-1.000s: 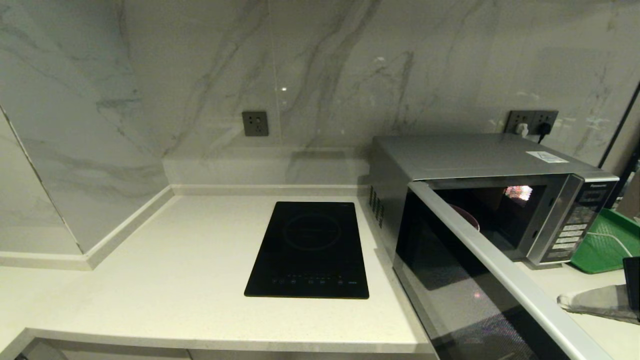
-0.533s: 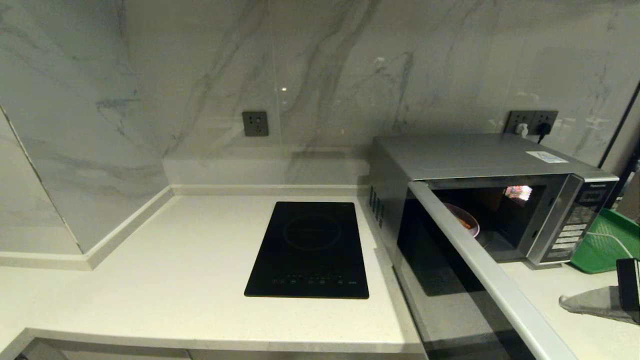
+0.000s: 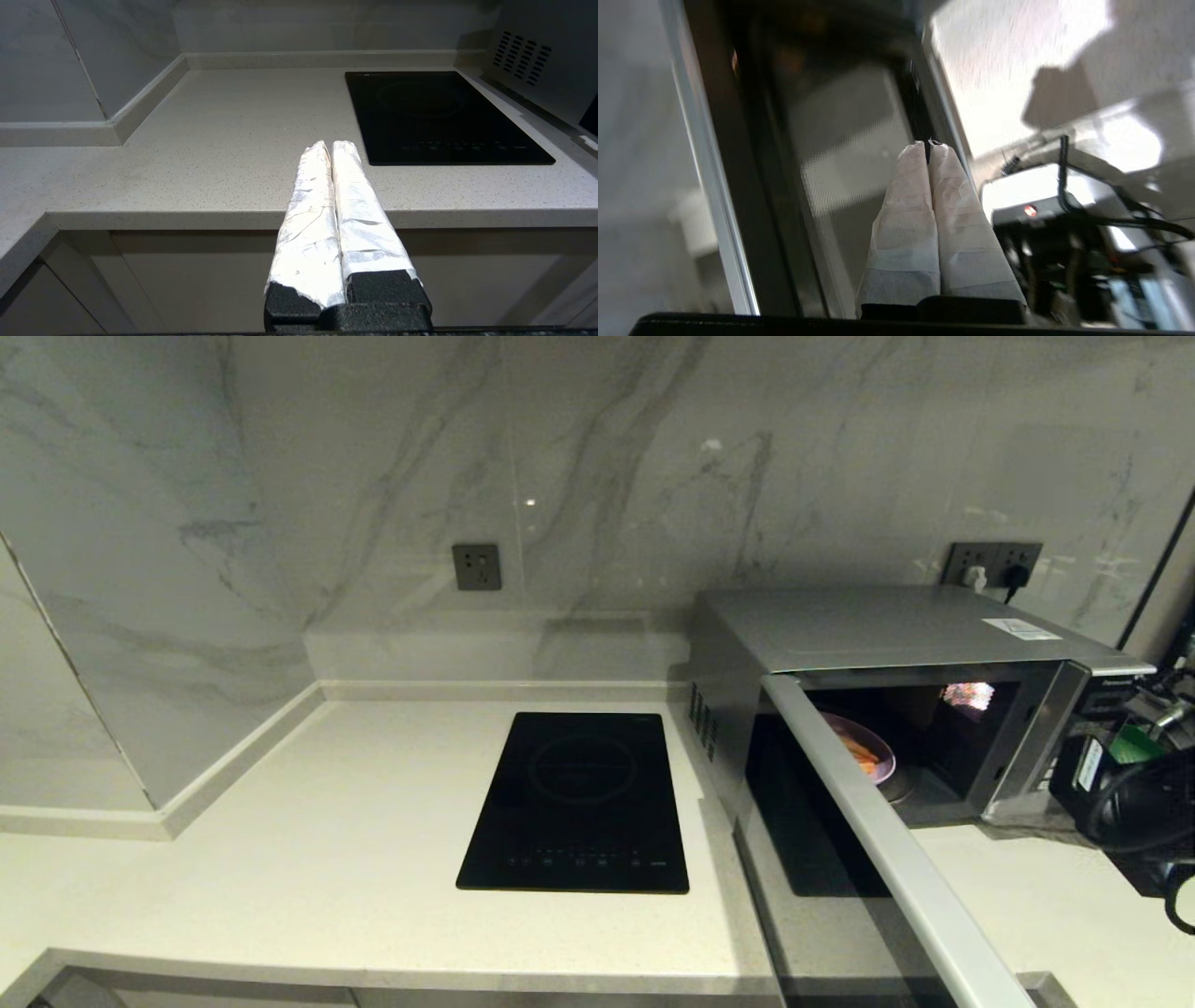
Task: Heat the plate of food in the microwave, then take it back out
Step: Take the plate out of the microwave
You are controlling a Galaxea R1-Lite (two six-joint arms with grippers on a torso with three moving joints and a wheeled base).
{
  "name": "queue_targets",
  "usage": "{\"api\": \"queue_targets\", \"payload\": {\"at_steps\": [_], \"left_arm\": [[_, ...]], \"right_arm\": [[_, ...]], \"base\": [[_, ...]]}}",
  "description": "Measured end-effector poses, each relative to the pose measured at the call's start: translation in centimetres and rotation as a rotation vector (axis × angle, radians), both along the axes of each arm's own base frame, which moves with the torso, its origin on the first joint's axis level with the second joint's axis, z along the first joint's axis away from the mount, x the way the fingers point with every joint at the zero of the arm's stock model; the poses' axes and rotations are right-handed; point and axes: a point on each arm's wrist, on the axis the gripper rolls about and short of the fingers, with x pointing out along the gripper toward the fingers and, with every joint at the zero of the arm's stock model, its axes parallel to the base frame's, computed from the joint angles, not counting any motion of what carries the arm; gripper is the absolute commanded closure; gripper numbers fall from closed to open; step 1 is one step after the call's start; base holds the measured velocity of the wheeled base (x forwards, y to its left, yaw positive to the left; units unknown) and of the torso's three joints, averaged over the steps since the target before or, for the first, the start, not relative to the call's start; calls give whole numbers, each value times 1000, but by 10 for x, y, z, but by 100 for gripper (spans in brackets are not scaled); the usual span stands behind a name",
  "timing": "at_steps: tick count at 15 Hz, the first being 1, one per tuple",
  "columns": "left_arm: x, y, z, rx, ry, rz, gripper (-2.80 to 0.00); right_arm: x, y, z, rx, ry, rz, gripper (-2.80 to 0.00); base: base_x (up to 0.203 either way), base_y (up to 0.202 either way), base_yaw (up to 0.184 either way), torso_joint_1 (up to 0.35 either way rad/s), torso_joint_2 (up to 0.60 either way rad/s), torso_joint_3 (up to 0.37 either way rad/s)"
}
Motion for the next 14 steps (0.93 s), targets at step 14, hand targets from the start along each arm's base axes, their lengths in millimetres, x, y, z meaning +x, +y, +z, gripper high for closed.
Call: {"api": "queue_targets", "payload": {"at_steps": [14], "left_arm": [[0, 0, 0, 0, 0, 0, 0]], "right_arm": [[128, -38, -62, 101, 71, -198, -280]], "base": [[0, 0, 0, 0, 0, 0]]}}
